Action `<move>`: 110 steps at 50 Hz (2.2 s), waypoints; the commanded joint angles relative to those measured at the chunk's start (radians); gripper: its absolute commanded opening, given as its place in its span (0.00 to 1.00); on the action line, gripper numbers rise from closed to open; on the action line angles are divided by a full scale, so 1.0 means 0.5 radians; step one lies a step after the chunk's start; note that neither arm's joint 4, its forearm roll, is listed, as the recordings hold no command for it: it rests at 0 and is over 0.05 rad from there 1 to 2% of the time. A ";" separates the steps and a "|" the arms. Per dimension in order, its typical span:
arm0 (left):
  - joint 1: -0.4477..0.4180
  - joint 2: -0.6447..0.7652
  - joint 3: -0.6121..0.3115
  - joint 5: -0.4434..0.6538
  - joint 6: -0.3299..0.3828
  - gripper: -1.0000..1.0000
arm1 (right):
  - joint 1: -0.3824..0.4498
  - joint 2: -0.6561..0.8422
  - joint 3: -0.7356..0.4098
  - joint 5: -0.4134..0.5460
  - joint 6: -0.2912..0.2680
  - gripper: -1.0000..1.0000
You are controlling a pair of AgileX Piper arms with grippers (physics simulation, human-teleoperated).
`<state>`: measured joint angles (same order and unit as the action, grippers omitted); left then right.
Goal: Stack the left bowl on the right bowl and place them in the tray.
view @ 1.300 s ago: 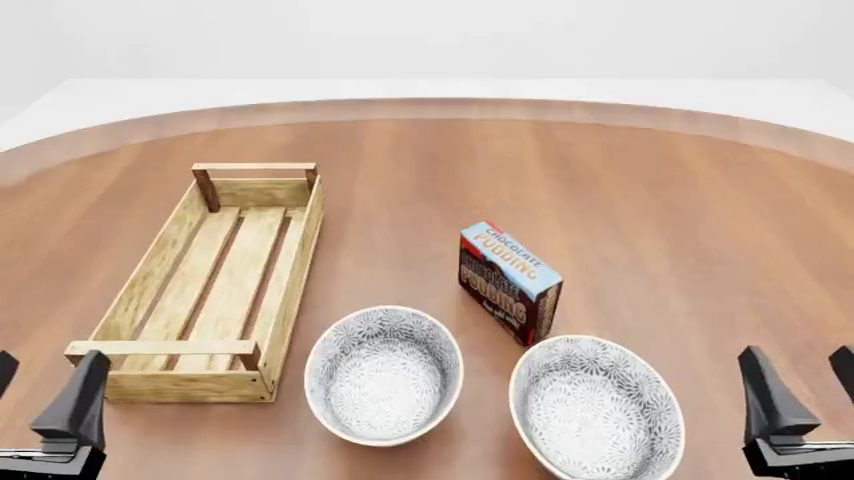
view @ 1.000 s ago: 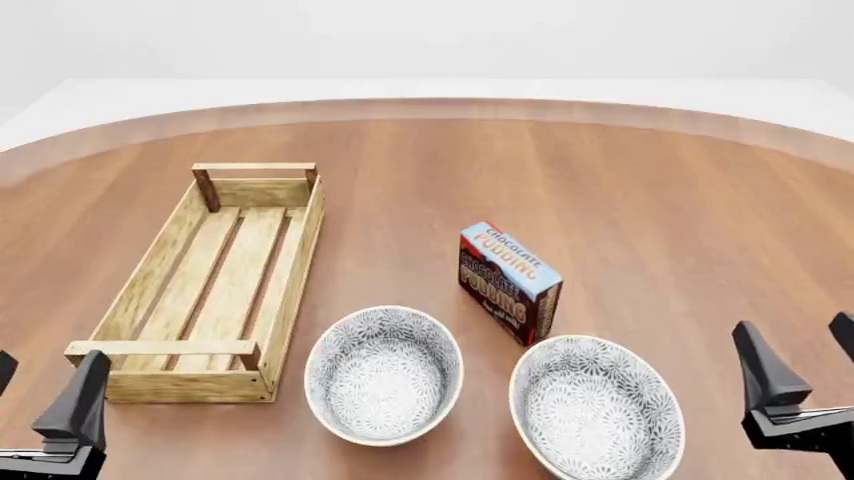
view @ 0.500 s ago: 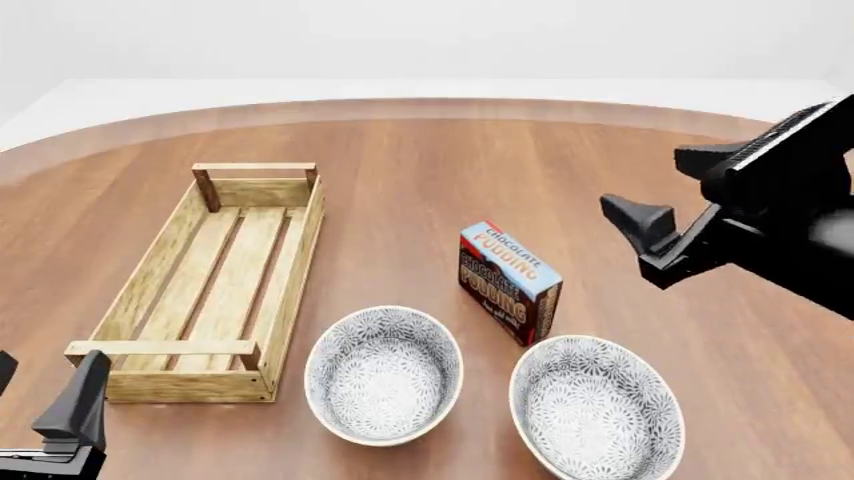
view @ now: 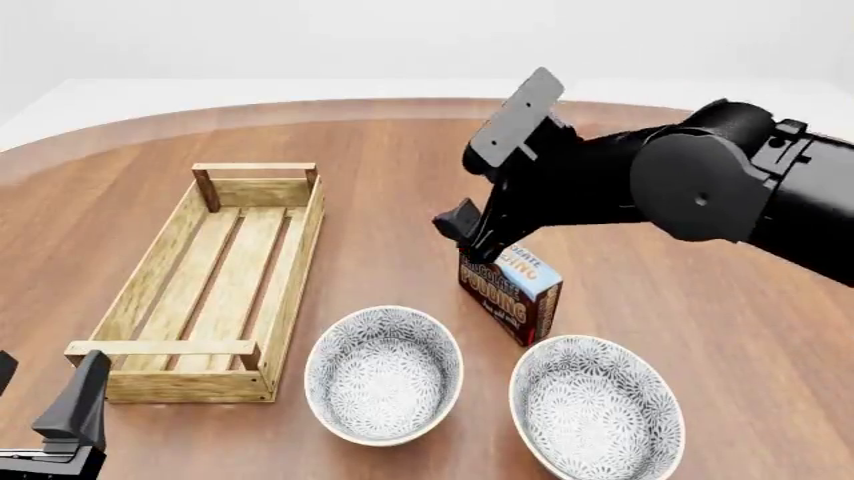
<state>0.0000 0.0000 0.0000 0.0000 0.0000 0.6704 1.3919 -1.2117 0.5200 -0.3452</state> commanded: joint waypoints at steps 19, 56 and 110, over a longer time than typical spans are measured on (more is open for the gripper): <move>0.000 0.000 0.000 0.000 0.000 1.00 | 0.315 0.589 -0.189 0.092 0.182 1.00; 0.000 0.000 0.000 0.000 0.000 1.00 | 0.205 0.781 0.027 -0.211 0.349 1.00; 0.000 0.000 0.000 0.000 0.000 1.00 | 0.165 0.968 0.263 -0.510 0.523 1.00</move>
<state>0.0000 0.0000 0.0000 0.0000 0.0000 0.7521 1.8620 -1.0844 0.2769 -0.0928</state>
